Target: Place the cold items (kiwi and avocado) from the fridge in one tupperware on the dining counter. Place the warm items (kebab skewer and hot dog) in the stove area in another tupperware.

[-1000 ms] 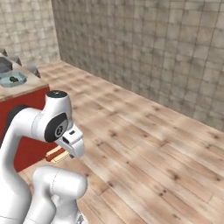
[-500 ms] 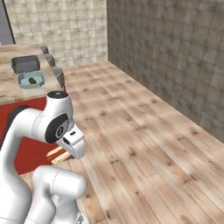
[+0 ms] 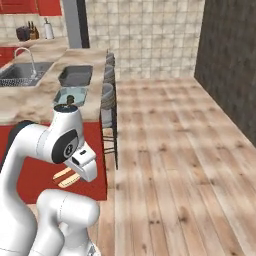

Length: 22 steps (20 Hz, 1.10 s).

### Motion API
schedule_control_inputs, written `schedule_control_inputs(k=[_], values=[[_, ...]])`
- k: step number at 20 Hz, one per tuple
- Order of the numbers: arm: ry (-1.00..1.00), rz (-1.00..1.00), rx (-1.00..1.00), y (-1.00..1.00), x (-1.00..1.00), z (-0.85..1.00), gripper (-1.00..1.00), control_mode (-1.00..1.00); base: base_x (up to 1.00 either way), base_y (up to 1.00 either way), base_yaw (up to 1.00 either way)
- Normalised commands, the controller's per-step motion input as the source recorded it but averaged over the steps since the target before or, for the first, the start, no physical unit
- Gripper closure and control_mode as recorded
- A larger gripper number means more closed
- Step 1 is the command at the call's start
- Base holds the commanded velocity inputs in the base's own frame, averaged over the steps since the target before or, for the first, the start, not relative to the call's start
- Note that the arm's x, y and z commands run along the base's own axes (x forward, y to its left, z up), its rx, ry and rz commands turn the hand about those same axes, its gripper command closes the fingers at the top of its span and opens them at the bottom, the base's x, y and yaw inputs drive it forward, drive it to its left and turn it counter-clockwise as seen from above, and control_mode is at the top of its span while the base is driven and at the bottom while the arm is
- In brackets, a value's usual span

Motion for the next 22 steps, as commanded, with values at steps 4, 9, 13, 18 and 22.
schedule_control_inputs(k=[4, 9, 13, 18, 22], values=[[0.0, 0.0, 0.0, 0.0, 0.0, 0.0, 1.0, 1.0, 0.96, -0.6, 0.52], [0.0, 0.0, 0.0, 0.0, 0.0, 0.0, 1.0, 1.0, 0.76, -1.0, 0.32], [0.0, 0.0, 0.0, 0.0, 0.0, 0.0, 1.0, 1.0, 0.64, -1.0, 0.33], [0.0, 0.0, 0.0, 0.0, 0.0, 0.0, 1.0, 1.0, 0.88, -1.0, 0.35], [0.0, 0.0, 0.0, 0.0, 0.0, 0.0, 1.0, 1.0, 0.97, -1.0, 0.39]])
